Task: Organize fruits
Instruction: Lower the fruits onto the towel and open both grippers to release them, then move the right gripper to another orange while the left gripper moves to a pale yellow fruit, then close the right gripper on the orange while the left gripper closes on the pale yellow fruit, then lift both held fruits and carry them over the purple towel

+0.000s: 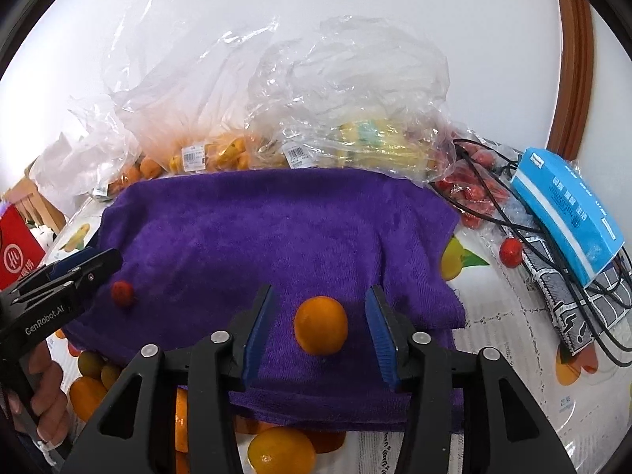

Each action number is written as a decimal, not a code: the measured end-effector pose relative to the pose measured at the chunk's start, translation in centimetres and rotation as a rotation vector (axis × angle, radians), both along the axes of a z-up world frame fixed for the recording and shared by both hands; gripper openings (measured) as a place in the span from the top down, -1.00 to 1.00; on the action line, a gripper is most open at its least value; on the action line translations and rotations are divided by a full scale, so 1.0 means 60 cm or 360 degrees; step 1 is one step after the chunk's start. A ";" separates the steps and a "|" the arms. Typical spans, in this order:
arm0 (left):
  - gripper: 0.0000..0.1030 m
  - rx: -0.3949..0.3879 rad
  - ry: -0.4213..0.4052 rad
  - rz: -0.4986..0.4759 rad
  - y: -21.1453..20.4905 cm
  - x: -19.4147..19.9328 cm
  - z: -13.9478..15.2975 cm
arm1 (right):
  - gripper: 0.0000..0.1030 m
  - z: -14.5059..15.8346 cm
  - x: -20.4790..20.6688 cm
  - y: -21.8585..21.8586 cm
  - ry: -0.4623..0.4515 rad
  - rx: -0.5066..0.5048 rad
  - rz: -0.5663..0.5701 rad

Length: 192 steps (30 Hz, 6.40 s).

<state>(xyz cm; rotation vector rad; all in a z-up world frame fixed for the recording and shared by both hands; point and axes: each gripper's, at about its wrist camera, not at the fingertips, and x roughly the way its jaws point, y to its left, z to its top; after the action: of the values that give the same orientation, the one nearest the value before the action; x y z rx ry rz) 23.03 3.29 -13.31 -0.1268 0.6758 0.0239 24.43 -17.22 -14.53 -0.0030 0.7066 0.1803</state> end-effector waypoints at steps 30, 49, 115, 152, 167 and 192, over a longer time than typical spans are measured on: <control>0.02 -0.0026 -0.0012 0.0001 0.011 0.002 0.005 | -0.57 0.022 -0.019 0.008 -0.0141 -0.0083 -0.0030; 0.02 -0.0046 -0.0069 -0.0042 0.010 -0.021 0.038 | -0.57 0.032 -0.079 0.006 -0.0075 0.0040 0.0043; 0.48 0.0073 0.0298 -0.0245 -0.028 -0.108 -0.048 | 0.23 -0.063 -0.210 -0.005 0.0214 0.0110 -0.0015; 0.52 -0.0105 0.0279 -0.0276 -0.010 -0.120 -0.048 | 0.24 -0.063 -0.212 -0.014 0.0188 0.0222 0.0014; 0.52 -0.0115 0.0216 -0.0261 0.002 -0.174 -0.022 | 0.24 -0.033 -0.220 -0.040 0.0107 0.0355 0.0024; 0.52 -0.0162 -0.0049 -0.0109 0.007 -0.001 0.055 | 0.24 0.129 -0.054 -0.008 -0.0271 0.0280 0.0070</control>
<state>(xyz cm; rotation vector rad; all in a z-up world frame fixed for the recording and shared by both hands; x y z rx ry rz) 22.98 3.69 -10.01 -0.2015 0.6501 -0.0785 21.16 -17.72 -6.80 0.1331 0.5193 0.2805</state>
